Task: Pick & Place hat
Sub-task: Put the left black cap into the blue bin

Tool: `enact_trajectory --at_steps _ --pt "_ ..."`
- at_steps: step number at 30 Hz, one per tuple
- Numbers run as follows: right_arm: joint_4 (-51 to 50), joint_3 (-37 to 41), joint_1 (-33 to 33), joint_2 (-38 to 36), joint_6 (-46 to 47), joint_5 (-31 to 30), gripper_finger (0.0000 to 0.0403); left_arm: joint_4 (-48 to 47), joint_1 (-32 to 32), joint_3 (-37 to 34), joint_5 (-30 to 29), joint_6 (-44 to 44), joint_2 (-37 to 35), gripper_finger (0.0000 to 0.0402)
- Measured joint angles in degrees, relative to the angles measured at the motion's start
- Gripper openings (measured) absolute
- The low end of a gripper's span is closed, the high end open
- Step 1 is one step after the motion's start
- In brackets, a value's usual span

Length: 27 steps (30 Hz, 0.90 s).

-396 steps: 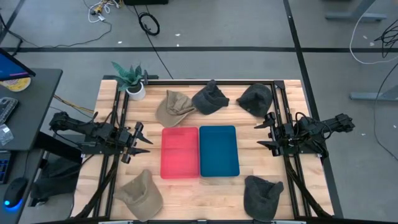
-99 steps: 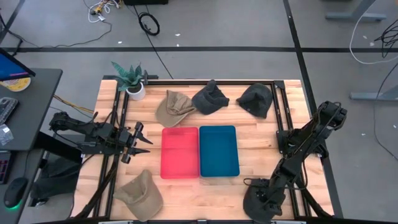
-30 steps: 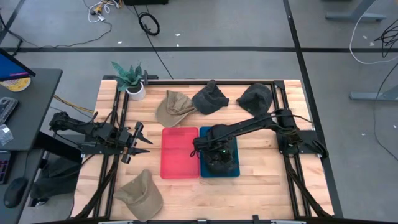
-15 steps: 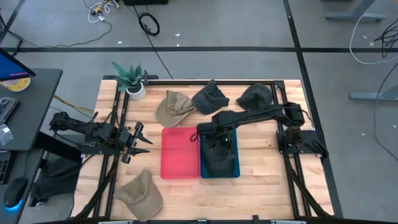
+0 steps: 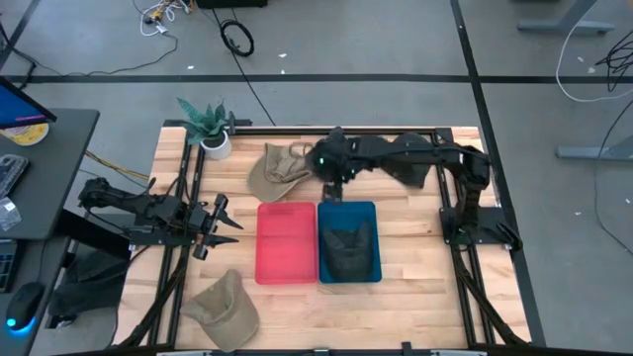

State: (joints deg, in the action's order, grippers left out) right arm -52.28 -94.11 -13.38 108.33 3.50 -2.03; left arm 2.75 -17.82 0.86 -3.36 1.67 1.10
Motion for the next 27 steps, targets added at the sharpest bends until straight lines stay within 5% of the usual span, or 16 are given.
enact_trajectory --at_steps 9,27 --pt "5.54 0.02 -9.75 0.71 10.96 -0.29 0.0239 0.02 0.01 0.00 0.00 0.02 0.00 0.0169" --pt "7.36 -0.20 -14.70 14.87 5.32 0.22 0.0209 0.00 0.01 0.02 0.00 0.00 0.00 0.0169"
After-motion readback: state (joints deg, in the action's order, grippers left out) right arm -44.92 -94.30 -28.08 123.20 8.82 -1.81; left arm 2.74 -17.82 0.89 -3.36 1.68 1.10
